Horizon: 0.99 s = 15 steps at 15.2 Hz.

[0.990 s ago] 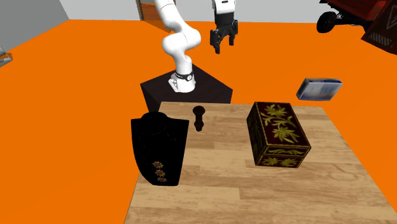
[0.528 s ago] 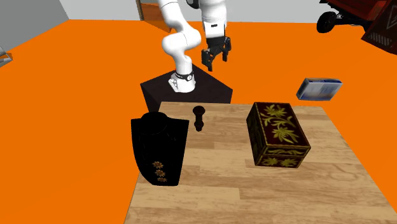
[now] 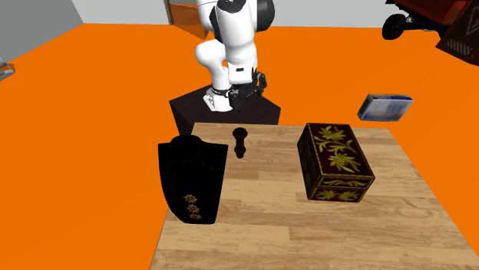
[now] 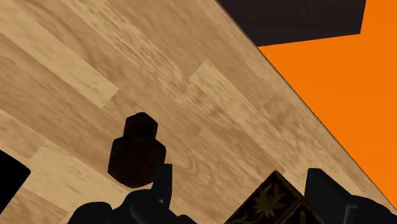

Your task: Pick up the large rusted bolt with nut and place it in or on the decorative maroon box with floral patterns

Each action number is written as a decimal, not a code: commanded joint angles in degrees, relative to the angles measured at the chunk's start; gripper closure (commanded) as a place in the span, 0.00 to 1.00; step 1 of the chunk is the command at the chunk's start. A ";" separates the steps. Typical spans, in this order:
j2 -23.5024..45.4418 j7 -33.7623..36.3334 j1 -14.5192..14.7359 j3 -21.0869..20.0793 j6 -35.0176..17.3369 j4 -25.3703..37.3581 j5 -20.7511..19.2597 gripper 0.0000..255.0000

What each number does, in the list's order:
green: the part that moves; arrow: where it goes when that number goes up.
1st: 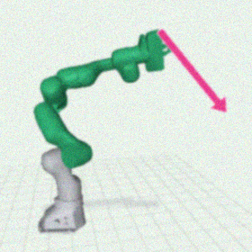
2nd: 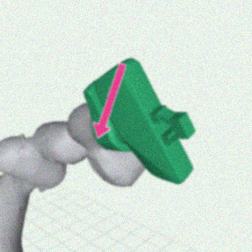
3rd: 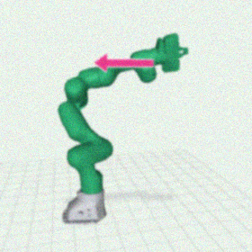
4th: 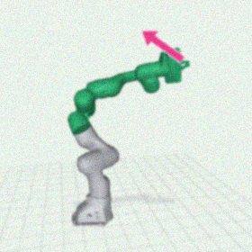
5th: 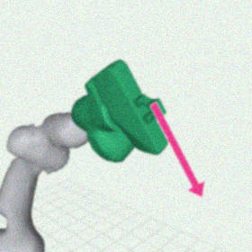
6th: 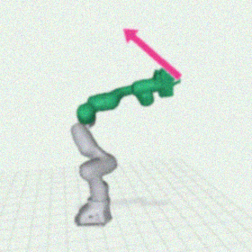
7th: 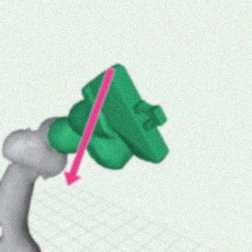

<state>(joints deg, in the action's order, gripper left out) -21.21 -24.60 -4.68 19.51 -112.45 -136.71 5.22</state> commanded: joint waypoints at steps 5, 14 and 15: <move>13.15 -8.93 -0.59 6.00 -3.15 5.43 4.80 0.00; 19.76 -13.24 -0.62 6.91 -8.80 4.22 8.95 0.00; 19.97 -13.36 -0.57 6.87 -9.23 3.97 9.15 0.00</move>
<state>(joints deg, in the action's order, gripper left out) -1.49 -37.76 -5.30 26.41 -121.05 -132.35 14.13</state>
